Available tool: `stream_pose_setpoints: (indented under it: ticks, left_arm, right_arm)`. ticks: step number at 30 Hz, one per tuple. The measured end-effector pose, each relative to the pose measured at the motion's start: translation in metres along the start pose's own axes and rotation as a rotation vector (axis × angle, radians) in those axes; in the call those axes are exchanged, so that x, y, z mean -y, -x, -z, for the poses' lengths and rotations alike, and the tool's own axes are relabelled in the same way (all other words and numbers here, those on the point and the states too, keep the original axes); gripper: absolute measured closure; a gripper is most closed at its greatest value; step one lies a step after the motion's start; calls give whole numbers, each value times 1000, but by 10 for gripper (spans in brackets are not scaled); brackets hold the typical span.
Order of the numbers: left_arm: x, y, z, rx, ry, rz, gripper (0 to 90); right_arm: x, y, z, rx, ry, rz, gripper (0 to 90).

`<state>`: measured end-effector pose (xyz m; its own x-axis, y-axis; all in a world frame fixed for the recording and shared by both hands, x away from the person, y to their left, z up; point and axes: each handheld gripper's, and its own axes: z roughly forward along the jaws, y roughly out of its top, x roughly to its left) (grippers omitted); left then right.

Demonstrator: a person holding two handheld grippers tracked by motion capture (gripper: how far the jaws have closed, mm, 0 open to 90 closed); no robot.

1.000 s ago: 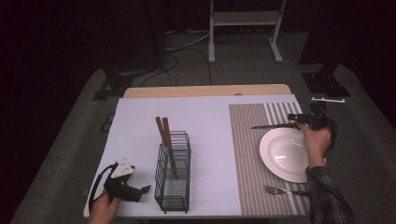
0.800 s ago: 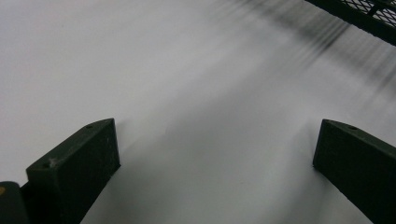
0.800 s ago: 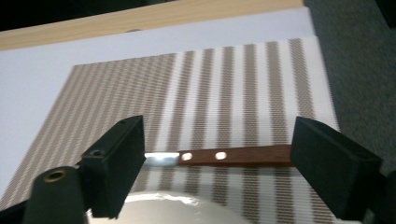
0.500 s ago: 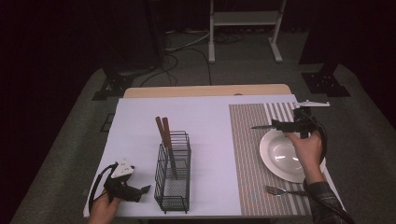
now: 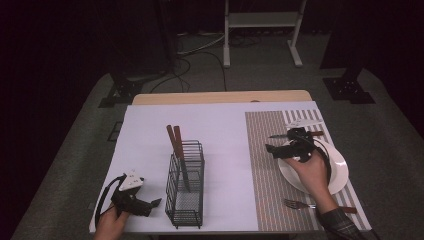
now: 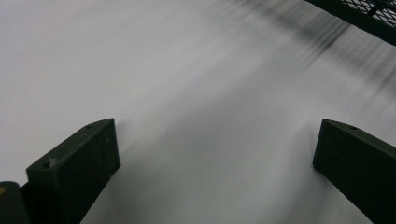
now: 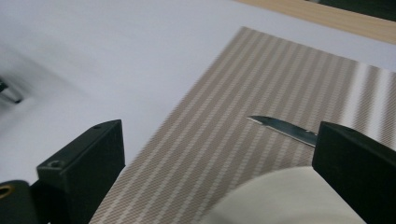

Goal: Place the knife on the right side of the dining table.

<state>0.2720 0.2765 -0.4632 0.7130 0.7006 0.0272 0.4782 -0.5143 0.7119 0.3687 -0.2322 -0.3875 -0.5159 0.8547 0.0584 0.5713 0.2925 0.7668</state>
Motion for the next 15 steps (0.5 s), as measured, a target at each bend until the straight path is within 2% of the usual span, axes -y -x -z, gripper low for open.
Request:
stream_pose_setpoints:
  ticks: [9, 10, 11, 15]
  left_arm:
    - [0, 0, 0, 0, 0, 0, 0]
    - [0, 0, 0, 0, 0, 0, 0]
    - [0, 0, 0, 0, 0, 0, 0]
    - [0, 0, 0, 0, 0, 0, 0]
  right_arm:
    - [7, -46, -12, -109, -48, 94, 16]
    - [10, -57, -16, -130, -69, 128, 16]
    - [10, -57, -16, -130, -69, 128, 16]
    - [14, -72, -23, -170, -91, 169, 16]
